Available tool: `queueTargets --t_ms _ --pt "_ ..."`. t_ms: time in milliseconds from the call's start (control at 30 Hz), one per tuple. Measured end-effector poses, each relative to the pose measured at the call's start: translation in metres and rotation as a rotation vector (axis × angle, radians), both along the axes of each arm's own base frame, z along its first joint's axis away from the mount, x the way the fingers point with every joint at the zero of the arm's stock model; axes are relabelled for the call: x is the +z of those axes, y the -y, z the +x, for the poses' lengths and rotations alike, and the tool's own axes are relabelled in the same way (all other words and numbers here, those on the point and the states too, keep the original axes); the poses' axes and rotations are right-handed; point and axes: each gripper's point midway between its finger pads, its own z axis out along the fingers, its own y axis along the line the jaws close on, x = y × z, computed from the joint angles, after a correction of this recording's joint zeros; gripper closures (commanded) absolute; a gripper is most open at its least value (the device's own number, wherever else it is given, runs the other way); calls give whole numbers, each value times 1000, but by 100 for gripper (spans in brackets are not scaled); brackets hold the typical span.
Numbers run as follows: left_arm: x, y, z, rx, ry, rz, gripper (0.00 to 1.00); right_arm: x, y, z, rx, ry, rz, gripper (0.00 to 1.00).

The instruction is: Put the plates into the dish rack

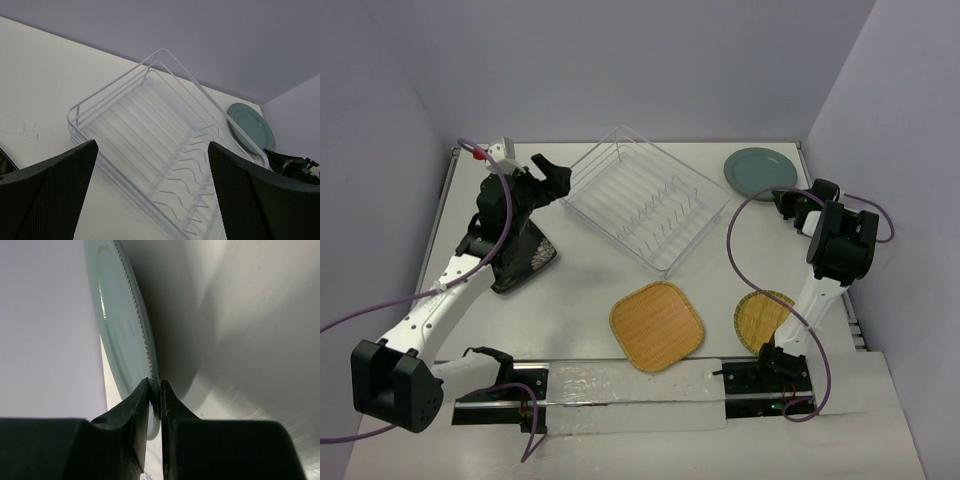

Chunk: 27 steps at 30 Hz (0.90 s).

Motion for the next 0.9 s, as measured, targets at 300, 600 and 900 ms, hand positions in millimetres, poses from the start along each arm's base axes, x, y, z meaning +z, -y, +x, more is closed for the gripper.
queueTargets --t_ms 300,600,900 --pt "0 0 -1 0 -2 0 1 23 -12 -25 36 121 -89 100" --pt "-3 2 -4 -17 -10 -10 1 90 -12 -70 4 217 -327 100" --pt "-5 11 -8 -67 -19 -19 1 178 -14 -89 11 373 -538 100"
